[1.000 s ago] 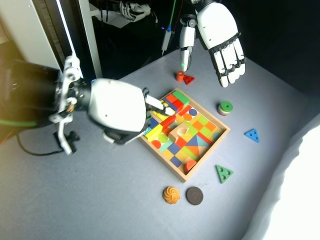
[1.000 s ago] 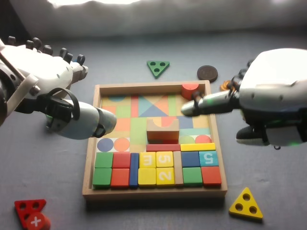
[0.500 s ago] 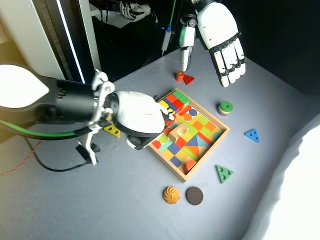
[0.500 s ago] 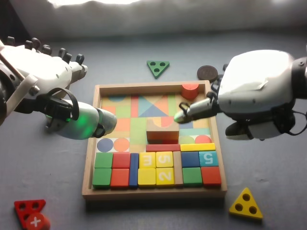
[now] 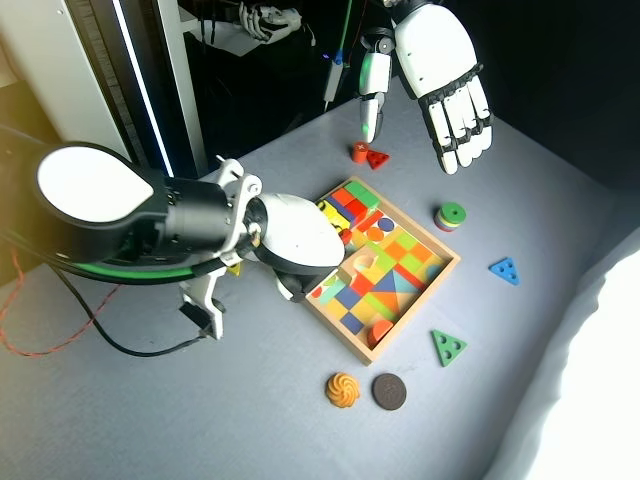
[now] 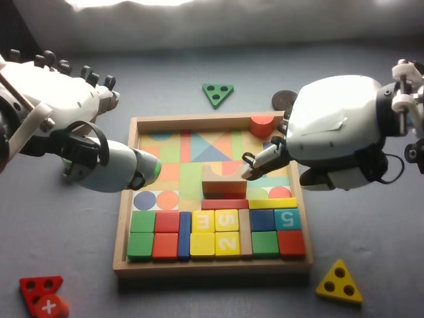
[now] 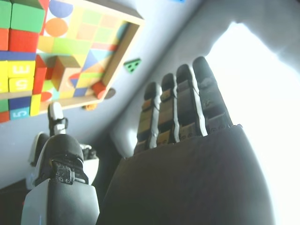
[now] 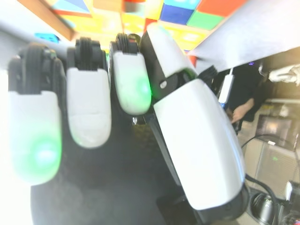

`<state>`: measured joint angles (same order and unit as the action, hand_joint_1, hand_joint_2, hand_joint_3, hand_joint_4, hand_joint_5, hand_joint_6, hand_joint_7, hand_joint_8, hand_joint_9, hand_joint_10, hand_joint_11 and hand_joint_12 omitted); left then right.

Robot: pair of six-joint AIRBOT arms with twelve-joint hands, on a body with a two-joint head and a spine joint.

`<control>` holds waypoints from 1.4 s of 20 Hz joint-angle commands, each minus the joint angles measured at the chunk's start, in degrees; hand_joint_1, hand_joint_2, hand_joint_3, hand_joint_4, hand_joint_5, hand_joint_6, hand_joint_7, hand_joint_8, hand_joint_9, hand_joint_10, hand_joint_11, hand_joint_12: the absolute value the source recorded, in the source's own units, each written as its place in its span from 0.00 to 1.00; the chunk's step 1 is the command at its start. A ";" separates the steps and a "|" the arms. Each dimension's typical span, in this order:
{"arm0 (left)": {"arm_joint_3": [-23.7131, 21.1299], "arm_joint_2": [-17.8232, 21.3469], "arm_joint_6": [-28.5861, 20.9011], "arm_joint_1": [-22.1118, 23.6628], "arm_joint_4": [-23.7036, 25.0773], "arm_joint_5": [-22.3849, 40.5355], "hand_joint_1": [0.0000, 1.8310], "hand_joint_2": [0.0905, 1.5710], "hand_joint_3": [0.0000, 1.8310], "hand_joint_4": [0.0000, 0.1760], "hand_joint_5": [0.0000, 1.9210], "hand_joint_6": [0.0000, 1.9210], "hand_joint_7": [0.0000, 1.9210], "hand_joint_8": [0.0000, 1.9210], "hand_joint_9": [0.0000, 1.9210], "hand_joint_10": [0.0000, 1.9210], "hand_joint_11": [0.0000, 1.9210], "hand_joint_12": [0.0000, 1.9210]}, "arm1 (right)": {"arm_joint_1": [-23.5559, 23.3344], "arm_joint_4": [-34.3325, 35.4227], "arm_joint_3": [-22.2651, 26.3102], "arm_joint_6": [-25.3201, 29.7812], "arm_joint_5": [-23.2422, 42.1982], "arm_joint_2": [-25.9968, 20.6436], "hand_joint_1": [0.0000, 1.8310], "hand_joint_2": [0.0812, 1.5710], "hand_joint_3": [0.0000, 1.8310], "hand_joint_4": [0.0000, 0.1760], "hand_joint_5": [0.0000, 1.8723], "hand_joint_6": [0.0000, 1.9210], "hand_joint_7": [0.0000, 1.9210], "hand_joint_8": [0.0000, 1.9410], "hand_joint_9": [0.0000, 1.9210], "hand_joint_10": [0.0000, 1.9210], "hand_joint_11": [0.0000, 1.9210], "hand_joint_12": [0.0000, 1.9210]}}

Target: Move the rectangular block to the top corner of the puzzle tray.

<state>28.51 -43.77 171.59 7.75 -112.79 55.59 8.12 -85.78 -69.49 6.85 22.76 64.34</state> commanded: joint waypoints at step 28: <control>-0.29 0.71 0.18 0.84 4.57 -0.30 0.00 0.71 0.00 0.00 0.04 0.00 0.05 0.00 0.04 0.00 0.00 0.11 | -5.97 -5.92 -4.69 2.64 1.57 7.07 0.60 0.81 0.00 0.00 0.18 0.02 0.79 1.00 0.88 1.00 0.95 1.00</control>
<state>28.51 -43.77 171.61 7.75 -112.75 55.51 2.87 -93.36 -74.15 9.30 23.73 71.83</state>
